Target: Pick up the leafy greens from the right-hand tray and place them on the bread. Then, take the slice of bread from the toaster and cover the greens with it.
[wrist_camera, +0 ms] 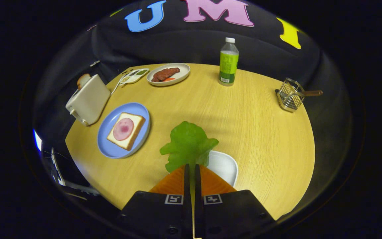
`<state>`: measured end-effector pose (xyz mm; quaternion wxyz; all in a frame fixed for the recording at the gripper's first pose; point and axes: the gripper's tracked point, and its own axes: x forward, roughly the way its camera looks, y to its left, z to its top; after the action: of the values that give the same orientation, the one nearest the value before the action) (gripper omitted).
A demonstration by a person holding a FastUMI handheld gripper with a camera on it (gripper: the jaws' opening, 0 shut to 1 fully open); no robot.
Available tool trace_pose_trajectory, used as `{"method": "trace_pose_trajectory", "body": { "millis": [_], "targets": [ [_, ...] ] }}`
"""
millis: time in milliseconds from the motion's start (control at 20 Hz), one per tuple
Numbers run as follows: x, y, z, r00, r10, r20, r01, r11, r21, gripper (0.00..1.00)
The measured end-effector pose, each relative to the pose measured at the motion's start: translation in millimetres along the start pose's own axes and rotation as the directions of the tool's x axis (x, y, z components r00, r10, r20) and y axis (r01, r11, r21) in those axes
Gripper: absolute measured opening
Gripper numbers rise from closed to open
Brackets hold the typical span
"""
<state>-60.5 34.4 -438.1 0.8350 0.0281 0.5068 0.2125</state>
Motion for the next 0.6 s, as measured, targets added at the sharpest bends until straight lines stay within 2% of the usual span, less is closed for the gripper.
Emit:
{"method": "trace_pose_trajectory", "body": {
  "millis": [250,600],
  "targets": [
    [-2.3,62.2,43.6,0.996,0.084,0.027,-0.082,0.993,-0.083,0.08],
    [27.9,148.4,64.2,0.985,0.171,-0.002,-0.170,0.973,-0.154,0.07]
  ]
}}
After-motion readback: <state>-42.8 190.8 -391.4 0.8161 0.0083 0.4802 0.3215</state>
